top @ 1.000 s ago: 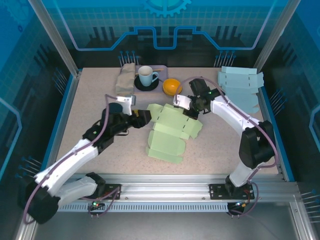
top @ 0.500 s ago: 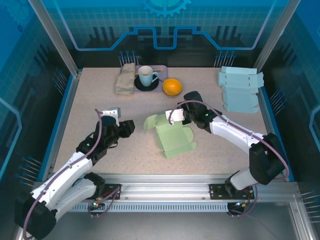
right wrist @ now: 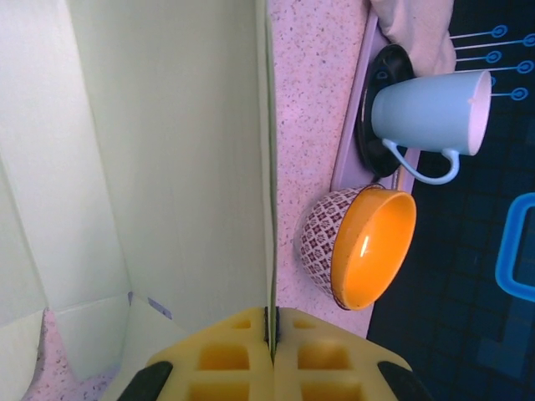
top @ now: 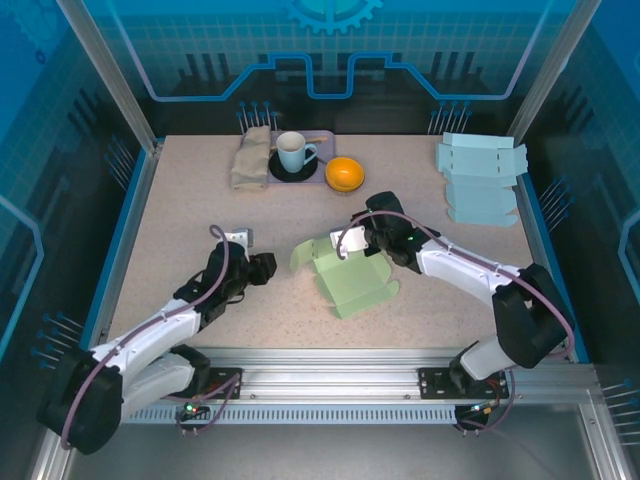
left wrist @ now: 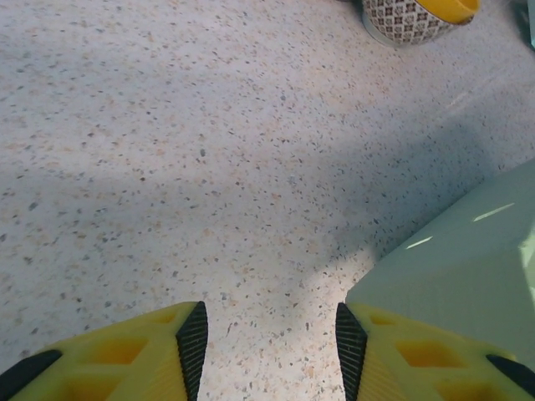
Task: Fold the paper box
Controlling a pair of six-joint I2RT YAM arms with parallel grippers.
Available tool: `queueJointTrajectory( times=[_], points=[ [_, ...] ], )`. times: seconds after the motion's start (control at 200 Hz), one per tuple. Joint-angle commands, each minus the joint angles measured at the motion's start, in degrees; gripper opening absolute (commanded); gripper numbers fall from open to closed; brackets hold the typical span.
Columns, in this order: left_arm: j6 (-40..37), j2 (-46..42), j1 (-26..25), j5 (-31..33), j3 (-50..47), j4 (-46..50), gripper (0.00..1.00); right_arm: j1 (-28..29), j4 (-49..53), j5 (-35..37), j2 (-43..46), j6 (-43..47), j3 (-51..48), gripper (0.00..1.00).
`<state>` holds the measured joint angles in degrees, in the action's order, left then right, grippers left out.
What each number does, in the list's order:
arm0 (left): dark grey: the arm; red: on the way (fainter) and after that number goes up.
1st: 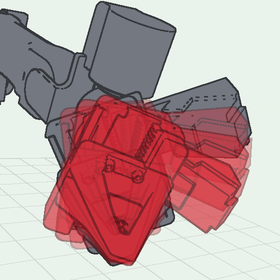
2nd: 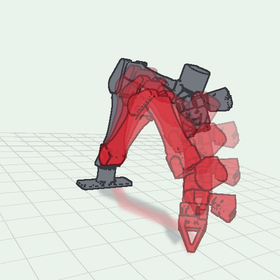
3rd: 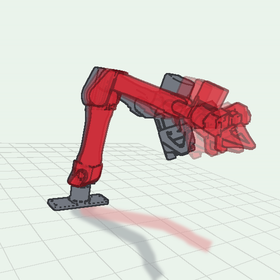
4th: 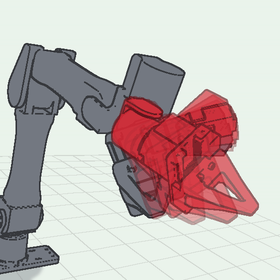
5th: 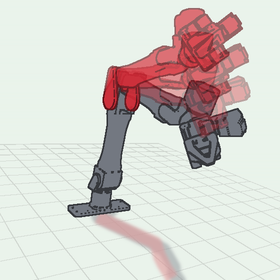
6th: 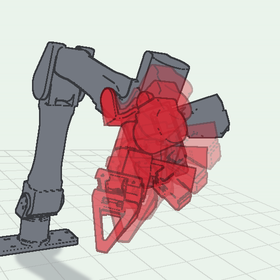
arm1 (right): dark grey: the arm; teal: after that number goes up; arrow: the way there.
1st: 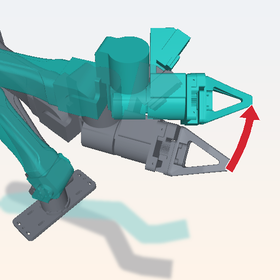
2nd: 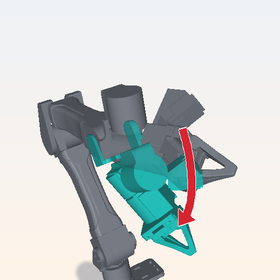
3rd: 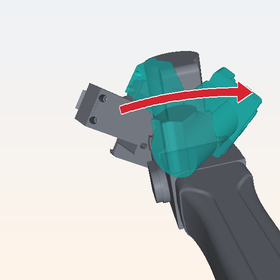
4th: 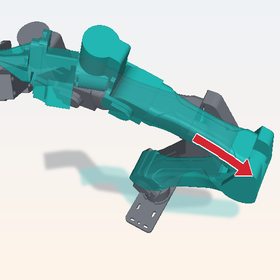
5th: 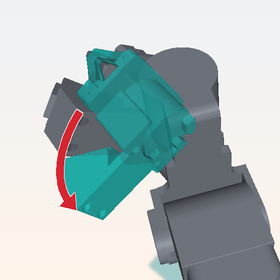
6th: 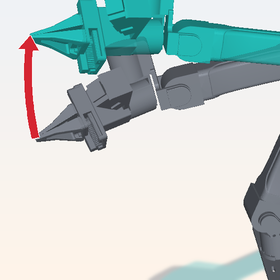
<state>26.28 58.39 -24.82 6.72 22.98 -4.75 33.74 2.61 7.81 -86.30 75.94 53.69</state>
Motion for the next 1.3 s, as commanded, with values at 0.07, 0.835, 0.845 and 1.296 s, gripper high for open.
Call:
queueJointTrajectory(
  times=[0.07,0.835,0.845,1.296],
  points=[
    [-6.46,4.52,-3.19,-5.72,-1.3,-9.98,0.5,0.45,-0.11,-1.0,-2.63,0.7,1.6,0.0],
    [-10.58,11.53,-6.75,-6.68,3.33,-9.3,0.46,2.76,-30.62,5.41,-2.02,-3.92,-10.03,0.0],
    [-10.62,11.56,-6.8,-6.64,3.37,-9.31,0.46,2.9,-30.8,5.45,-2.03,-4.12,-10.02,0.0],
    [-14.54,16.48,-7.44,-0.28,7.94,-6.21,0.46,3.79,-29.92,3.81,-3.0,-3.79,-11.48,0.0]
  ],
)
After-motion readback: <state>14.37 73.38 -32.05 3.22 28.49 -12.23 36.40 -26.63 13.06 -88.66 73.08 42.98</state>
